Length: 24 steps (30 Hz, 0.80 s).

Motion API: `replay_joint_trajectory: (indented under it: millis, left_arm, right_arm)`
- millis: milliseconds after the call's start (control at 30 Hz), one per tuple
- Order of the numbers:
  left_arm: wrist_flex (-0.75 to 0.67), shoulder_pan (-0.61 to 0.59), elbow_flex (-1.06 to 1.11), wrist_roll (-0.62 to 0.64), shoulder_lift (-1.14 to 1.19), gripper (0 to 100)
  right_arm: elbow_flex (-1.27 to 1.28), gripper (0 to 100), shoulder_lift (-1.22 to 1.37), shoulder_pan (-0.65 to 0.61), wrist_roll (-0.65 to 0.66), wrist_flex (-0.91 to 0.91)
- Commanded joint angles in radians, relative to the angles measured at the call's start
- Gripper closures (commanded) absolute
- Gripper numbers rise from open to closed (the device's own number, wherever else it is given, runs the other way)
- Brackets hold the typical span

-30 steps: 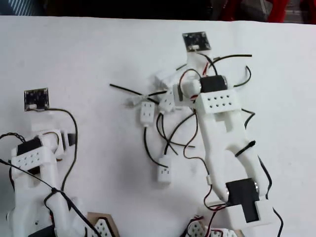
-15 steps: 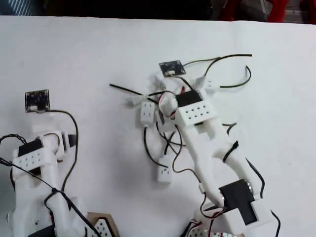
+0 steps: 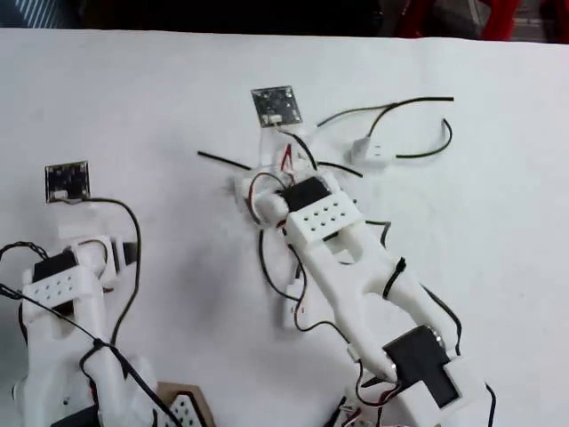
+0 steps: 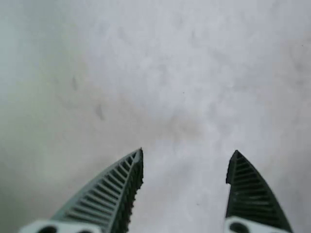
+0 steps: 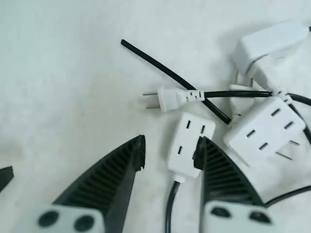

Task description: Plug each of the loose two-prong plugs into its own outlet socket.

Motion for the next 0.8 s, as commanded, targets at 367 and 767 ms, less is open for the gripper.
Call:
replay_joint_trajectory:
  millis: [367,767]
  left_arm:
    - [-0.018,-0.005,-0.003,0.003,-0.027,72]
    - [-0.02,-0.005,-0.003,0.003,-0.027,72]
  right_arm:
    - [-0.39,83.3,0.414,0.059,-0.35,-0.056]
    - [-0.6,83.3,0.63,0.074,-0.431,0.05]
